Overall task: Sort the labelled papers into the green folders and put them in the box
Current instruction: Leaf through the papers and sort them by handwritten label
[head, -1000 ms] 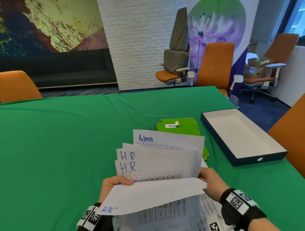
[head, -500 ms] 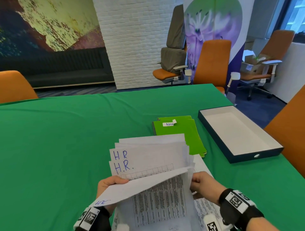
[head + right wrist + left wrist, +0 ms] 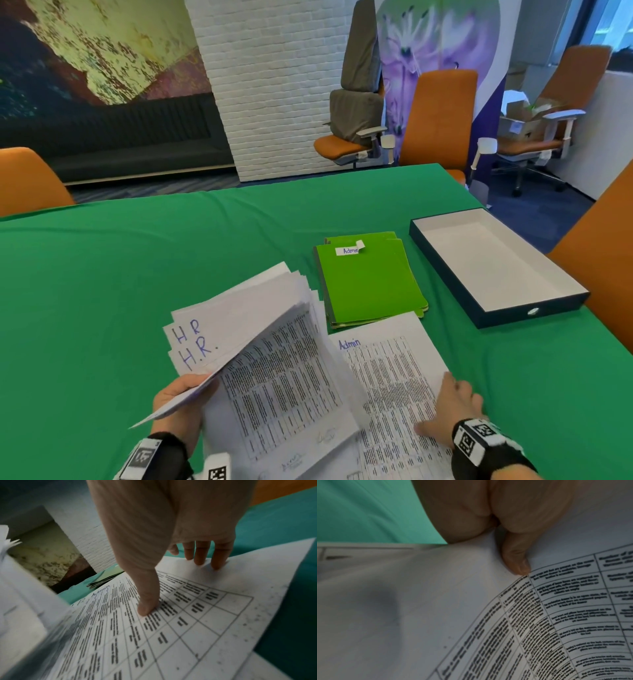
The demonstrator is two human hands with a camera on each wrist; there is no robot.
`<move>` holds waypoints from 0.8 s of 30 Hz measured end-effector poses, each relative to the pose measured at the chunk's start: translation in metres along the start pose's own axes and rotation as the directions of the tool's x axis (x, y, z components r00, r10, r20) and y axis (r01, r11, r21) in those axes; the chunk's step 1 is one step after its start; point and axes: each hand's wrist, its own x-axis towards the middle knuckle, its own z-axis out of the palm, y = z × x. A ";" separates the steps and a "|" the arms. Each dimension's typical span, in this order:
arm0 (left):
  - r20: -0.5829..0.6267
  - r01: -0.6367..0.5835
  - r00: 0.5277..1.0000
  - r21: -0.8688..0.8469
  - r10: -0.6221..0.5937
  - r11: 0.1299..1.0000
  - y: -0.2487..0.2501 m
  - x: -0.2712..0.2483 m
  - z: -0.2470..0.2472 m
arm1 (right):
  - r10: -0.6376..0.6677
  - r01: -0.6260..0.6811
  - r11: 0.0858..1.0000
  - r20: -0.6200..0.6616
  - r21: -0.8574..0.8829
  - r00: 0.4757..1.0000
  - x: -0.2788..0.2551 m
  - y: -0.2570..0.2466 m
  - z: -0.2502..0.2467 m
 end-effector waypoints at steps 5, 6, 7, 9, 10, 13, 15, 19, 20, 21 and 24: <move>0.020 0.007 1.000 0.185 -0.011 0.983 -0.003 -0.004 -0.012 | 0.071 -0.071 0.994 -0.009 -0.085 0.997 0.000 0.002 -0.008; 0.005 0.027 1.000 0.152 -0.028 0.988 -0.006 -0.002 -0.012 | 0.074 -0.074 0.993 -0.008 -0.097 0.997 0.001 0.003 -0.009; -0.015 0.049 0.999 0.096 -0.048 0.994 -0.009 0.001 -0.012 | 0.072 -0.072 0.992 -0.008 -0.101 0.997 0.001 0.003 -0.010; -0.032 0.090 0.996 0.025 -0.089 0.996 -0.012 0.004 -0.012 | 0.074 -0.074 0.995 -0.003 -0.068 0.997 0.003 0.004 -0.011; -0.023 0.096 0.995 0.017 -0.096 0.995 -0.012 0.005 -0.010 | 0.079 -0.078 0.997 0.008 -0.029 0.997 0.004 0.005 -0.011; -0.004 0.096 0.995 0.030 -0.096 0.995 -0.014 0.006 -0.008 | 0.063 -0.068 0.985 0.033 0.159 0.997 0.007 0.010 -0.014; -0.033 0.098 0.995 0.061 -0.096 0.993 -0.015 0.008 -0.009 | 0.002 0.004 0.979 -0.032 0.205 0.999 0.009 0.014 -0.017; 0.021 0.046 0.998 0.213 -0.051 0.976 -0.007 0.005 -0.008 | -0.088 0.110 0.983 -0.151 0.145 0.985 0.009 0.015 -0.036; 0.028 0.045 0.998 0.216 -0.053 0.975 -0.004 0.003 -0.006 | -0.106 0.131 0.980 -0.163 0.149 0.981 0.009 0.012 -0.045; 0.035 0.055 0.997 0.210 -0.064 0.976 -0.003 0.003 -0.005 | -0.121 0.151 0.976 -0.183 0.157 0.976 0.008 0.009 -0.055; 0.063 0.090 0.992 0.223 -0.107 0.971 -0.002 0.003 -0.002 | -0.176 0.237 0.951 -0.284 0.198 0.943 0.001 0.000 -0.092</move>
